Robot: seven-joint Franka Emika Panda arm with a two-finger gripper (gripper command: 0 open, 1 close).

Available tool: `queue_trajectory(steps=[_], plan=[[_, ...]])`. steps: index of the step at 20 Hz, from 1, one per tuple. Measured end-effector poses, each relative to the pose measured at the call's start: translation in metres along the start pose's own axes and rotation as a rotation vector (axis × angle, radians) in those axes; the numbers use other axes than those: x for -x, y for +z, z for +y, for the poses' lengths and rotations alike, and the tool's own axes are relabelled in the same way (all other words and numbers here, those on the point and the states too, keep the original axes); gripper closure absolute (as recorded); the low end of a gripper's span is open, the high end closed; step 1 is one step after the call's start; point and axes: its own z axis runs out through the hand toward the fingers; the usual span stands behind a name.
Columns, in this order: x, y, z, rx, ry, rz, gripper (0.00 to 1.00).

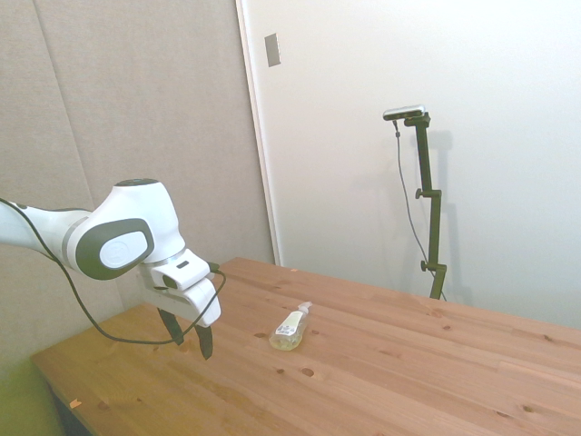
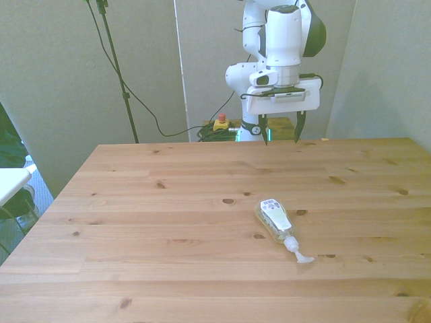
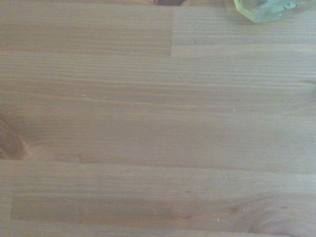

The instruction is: Stand the sanitizer

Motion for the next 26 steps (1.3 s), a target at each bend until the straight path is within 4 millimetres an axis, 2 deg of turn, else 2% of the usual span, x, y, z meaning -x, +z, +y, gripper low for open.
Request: queue_trajectory(steps=[4,6,8,11,14,17,20,22,26], plan=[[0.000,-0.002,-0.006,0.016,0.003,0.021,0.00],[-0.005,-0.005,-0.019,0.020,0.007,0.036,0.00],[-0.018,-0.008,-0.034,0.024,0.011,0.060,0.00],[-0.047,-0.010,-0.063,0.012,0.012,0.116,0.00],[-0.085,-0.006,-0.094,-0.003,0.012,0.150,0.00],[-0.124,0.008,-0.125,-0.012,0.013,0.155,0.00],[-0.154,0.030,-0.155,-0.013,0.005,0.157,0.00],[-0.172,0.044,-0.167,-0.009,-0.007,0.160,0.00],[-0.209,0.066,-0.178,-0.010,-0.015,0.167,0.00]])
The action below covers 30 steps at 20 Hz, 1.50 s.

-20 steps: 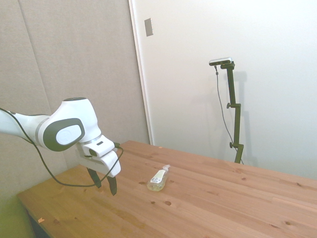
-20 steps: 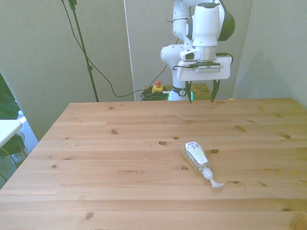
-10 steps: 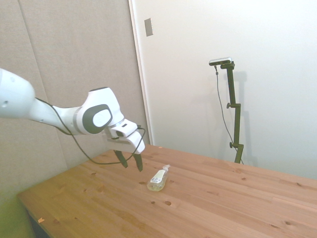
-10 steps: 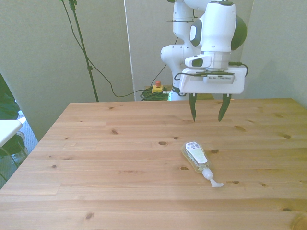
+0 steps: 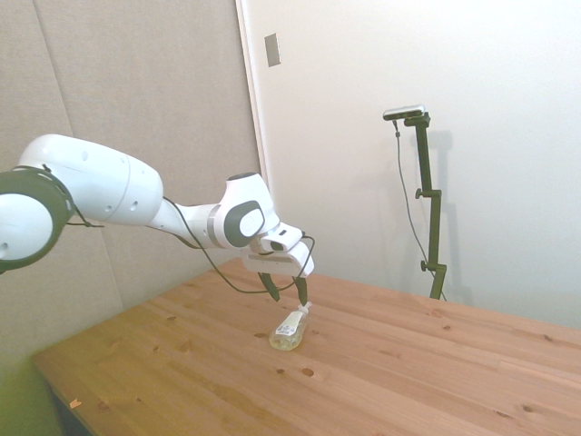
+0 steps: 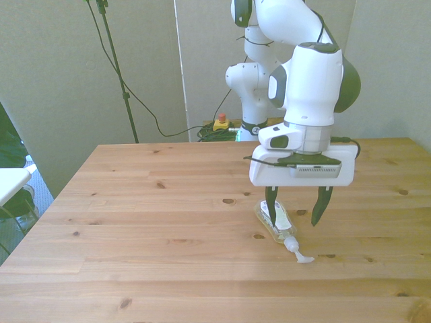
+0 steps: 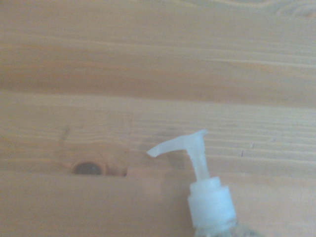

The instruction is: Stand the sanitizer

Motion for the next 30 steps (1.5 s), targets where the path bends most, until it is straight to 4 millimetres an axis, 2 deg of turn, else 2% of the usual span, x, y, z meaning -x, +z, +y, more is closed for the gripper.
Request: queue_trajectory(steps=[2,6,11,12,17,30], plan=[[-0.009,0.011,-0.007,0.001,-0.004,-0.001,0.00],[-0.013,0.028,-0.023,0.007,-0.014,-0.024,0.00],[-0.019,0.043,-0.024,0.017,-0.018,-0.042,0.00],[-0.020,0.045,-0.024,0.019,-0.018,-0.045,1.00],[-0.022,0.054,-0.022,0.030,-0.017,-0.060,1.00],[-0.040,0.059,-0.005,0.015,0.031,-0.101,1.00]])
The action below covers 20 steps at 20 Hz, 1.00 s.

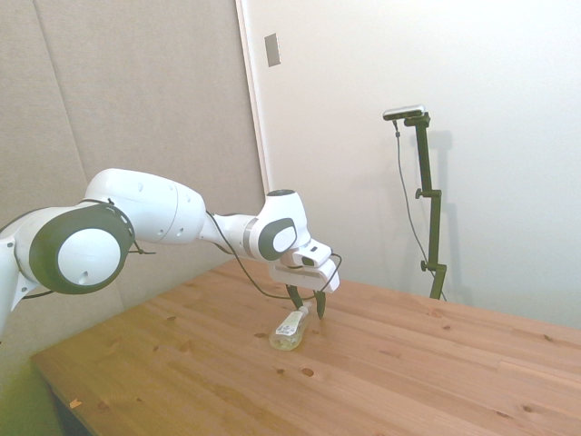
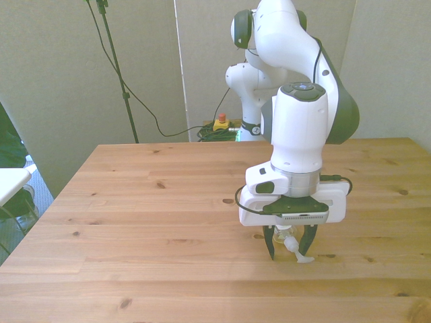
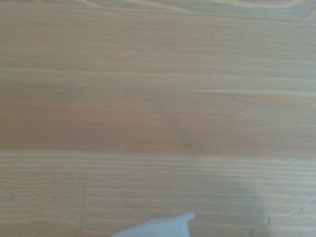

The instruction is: Stand the sanitizer

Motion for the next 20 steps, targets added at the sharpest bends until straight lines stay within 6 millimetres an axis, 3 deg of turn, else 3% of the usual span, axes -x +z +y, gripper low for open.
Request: queue_trajectory(steps=[8,15,17,20], plan=[[-0.020,0.001,0.001,0.056,0.128,-0.082,1.00],[-0.008,-0.004,-0.017,0.021,0.284,0.032,1.00],[0.001,-0.020,-0.021,-0.015,0.304,0.122,1.00],[0.019,-0.065,-0.021,-0.077,0.336,0.249,1.00]])
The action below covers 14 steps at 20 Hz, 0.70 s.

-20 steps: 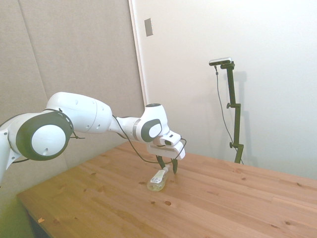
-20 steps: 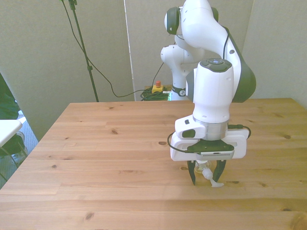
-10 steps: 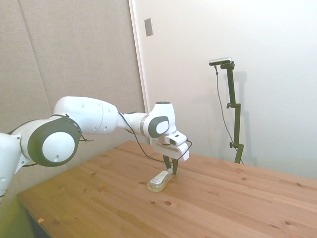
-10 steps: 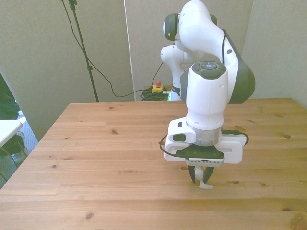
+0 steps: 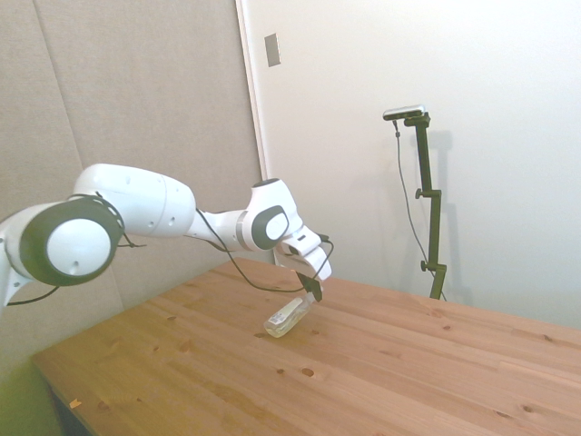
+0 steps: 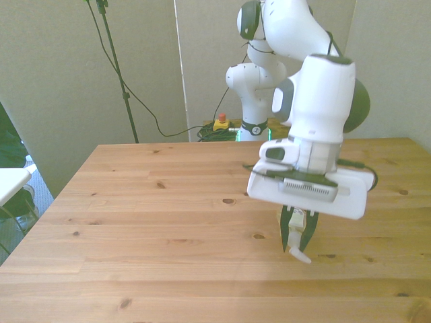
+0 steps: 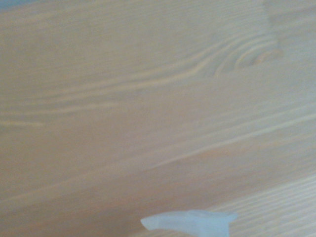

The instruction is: Stand the sanitizer

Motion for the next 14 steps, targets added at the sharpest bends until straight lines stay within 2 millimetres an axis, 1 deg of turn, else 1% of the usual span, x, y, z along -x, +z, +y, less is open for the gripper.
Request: queue_trajectory(steps=[2,4,6,10,12,14], plan=[[0.006,-0.027,0.007,-0.041,0.024,0.075,1.00],[0.013,-0.042,0.020,-0.080,0.052,0.156,1.00],[0.019,-0.049,0.040,-0.108,0.079,0.228,1.00],[0.024,-0.062,0.088,-0.169,0.125,0.336,1.00],[0.024,-0.073,0.101,-0.199,0.148,0.385,1.00],[0.030,-0.080,0.105,-0.234,0.167,0.430,1.00]])
